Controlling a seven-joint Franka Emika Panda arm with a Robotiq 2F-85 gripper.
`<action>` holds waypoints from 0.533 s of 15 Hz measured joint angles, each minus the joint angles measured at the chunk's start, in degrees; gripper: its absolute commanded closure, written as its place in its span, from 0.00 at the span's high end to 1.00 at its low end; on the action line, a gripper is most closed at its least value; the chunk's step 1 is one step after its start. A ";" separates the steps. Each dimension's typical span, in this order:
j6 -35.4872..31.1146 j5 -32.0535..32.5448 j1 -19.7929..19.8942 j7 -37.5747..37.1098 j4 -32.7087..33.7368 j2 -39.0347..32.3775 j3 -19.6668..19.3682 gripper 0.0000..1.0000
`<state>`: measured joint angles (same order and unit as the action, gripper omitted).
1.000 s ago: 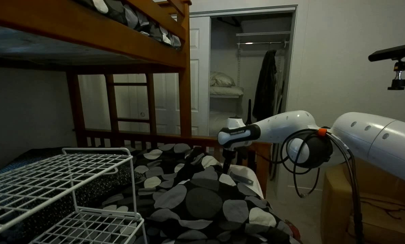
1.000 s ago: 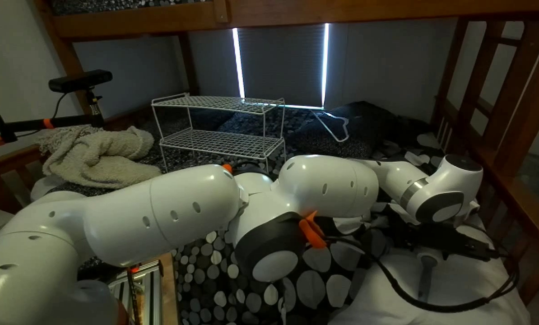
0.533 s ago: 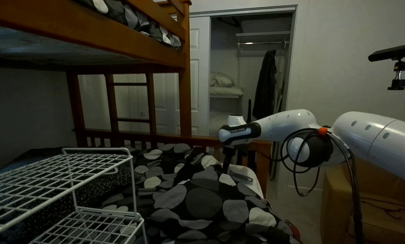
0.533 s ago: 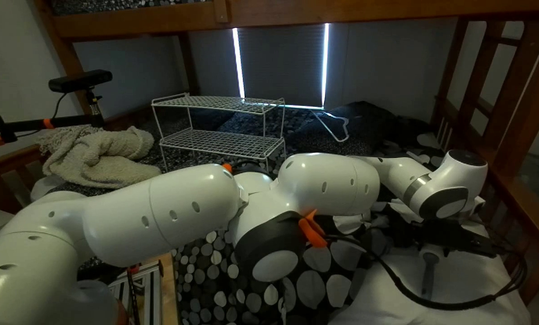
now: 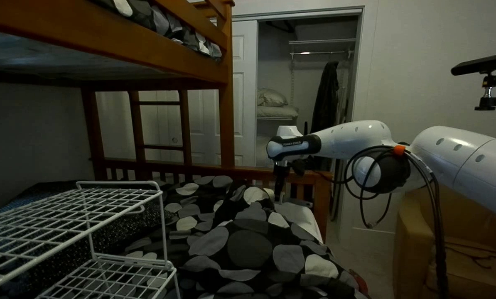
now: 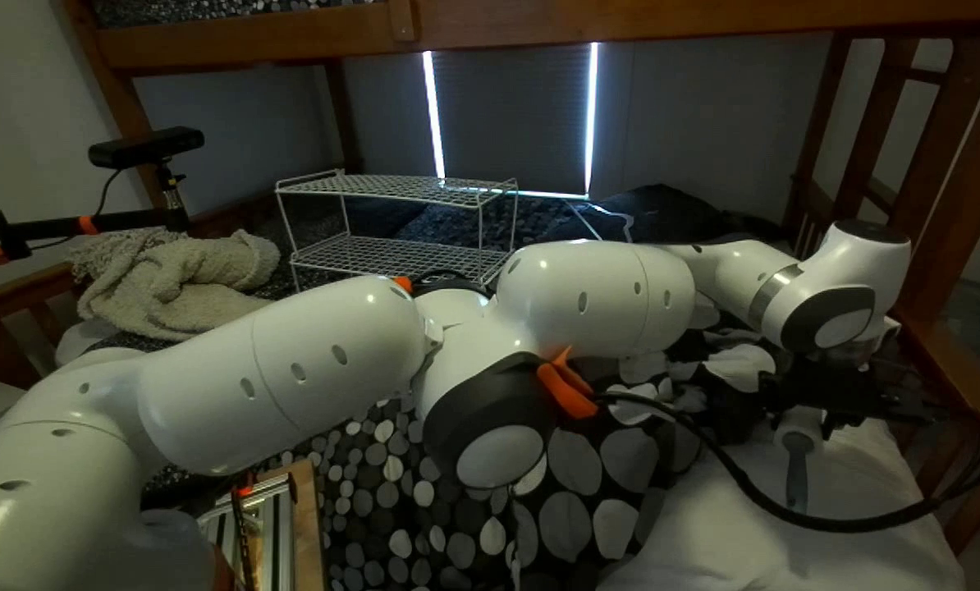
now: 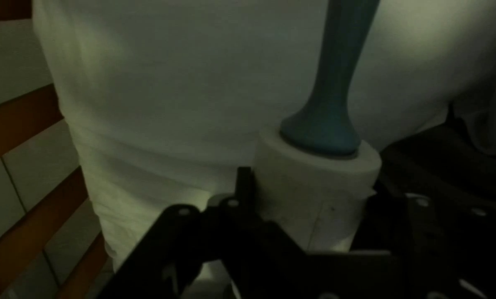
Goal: Pick up the bottom right corner of the black comforter and unfold it diagonally, pick up the lint roller and put it on top of the black comforter
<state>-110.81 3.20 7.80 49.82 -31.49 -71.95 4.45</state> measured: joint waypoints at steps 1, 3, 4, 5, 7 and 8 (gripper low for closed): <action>1.17 0.56 -0.17 0.06 0.01 0.99 -0.23 0.42; 3.32 1.46 -0.63 0.39 0.02 3.00 -0.44 0.42; 4.26 1.62 -0.97 0.75 0.02 3.90 -0.44 0.42; 5.27 1.64 -1.46 1.24 0.02 4.75 -0.39 0.42; 7.26 1.59 -2.88 2.72 0.00 6.00 0.34 0.42; 8.12 1.45 -3.70 3.46 -0.05 6.38 0.94 0.42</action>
<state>-102.69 4.65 4.11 53.29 -31.53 -65.57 5.39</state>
